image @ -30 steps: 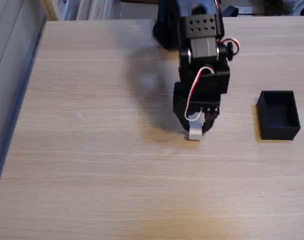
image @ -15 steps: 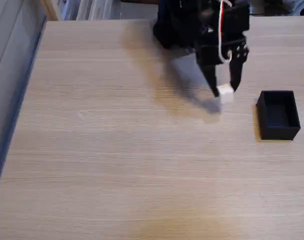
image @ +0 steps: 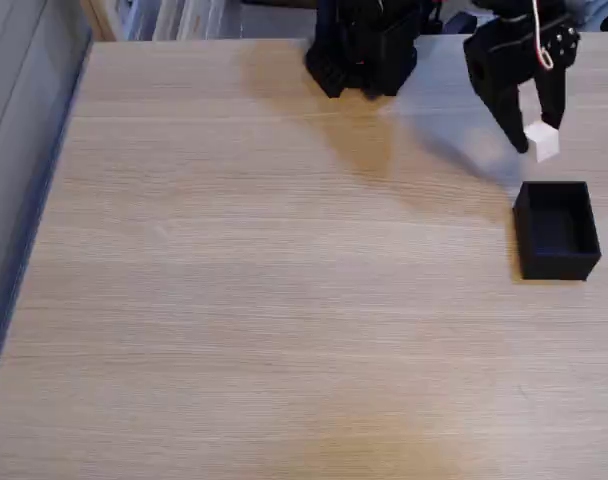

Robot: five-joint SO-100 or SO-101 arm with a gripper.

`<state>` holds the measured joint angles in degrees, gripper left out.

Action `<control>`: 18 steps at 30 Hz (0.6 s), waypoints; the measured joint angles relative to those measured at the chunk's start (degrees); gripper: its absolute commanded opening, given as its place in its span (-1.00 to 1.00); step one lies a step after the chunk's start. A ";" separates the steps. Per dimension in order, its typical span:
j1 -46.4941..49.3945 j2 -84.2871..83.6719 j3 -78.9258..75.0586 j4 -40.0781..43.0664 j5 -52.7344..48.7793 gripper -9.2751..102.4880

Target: Pick a white block and place it in the black box.

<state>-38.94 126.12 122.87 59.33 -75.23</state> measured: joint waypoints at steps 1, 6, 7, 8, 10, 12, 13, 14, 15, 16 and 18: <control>-0.09 -1.32 -0.97 0.00 0.09 -0.83; 0.00 -7.82 -6.68 -0.18 0.09 -0.83; 0.09 -9.05 -7.91 -0.18 0.09 -0.83; 0.09 -10.55 -9.32 -0.18 0.09 -0.83; 0.35 -13.01 -11.95 -0.18 0.44 -0.82; 0.70 -15.73 -14.85 -0.18 0.88 -0.82; 0.79 -16.88 -16.00 -0.18 1.05 -0.82; 0.97 -17.93 -17.23 0.00 1.32 -0.82; 0.97 -18.81 -18.28 0.00 1.49 -0.82; 1.05 -19.69 -19.07 0.09 1.49 -0.81; 1.05 -21.18 -20.48 0.18 1.49 -0.79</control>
<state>-37.88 104.94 102.39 59.50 -73.74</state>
